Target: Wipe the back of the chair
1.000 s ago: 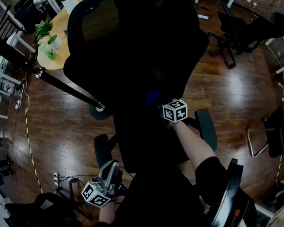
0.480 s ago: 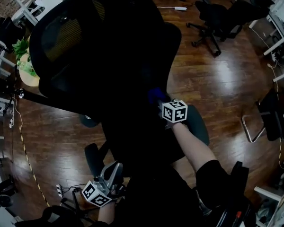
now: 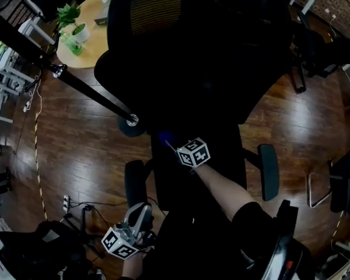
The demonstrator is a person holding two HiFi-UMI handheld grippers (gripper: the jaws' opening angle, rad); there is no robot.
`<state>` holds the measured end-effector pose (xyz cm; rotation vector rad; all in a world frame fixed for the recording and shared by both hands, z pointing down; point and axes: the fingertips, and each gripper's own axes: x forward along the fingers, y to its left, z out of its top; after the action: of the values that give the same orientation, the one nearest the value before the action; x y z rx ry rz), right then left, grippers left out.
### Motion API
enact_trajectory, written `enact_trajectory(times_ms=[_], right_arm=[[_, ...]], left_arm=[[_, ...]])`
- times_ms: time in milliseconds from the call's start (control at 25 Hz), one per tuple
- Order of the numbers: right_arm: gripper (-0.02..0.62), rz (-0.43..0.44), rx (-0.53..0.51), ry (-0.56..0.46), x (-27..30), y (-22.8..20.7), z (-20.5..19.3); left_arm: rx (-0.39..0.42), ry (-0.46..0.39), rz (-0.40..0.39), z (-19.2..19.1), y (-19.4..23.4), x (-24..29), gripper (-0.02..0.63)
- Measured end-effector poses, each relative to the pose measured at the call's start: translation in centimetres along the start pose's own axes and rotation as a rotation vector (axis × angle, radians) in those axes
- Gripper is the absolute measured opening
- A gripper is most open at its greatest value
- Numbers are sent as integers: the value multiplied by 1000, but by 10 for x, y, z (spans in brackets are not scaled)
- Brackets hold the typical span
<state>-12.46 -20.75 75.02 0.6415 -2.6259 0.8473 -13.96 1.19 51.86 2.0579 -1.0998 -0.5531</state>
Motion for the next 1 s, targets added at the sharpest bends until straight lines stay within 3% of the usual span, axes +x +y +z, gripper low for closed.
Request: enact_trajectory(times_ms=[200, 440, 720, 1000], right_arm=[[40, 3, -50, 162, 64, 10, -25], [40, -80, -52, 192, 58, -31, -40], [40, -329, 51, 158, -44, -143, -46], [41, -640, 227, 53, -177, -234, -64]], left_arm=[[-16, -69, 104, 5, 17, -38, -11], [-26, -80, 123, 3, 27, -50, -11], [-38, 2, 34, -10, 25, -16, -11], [-60, 112, -61, -33, 19, 24, -11]])
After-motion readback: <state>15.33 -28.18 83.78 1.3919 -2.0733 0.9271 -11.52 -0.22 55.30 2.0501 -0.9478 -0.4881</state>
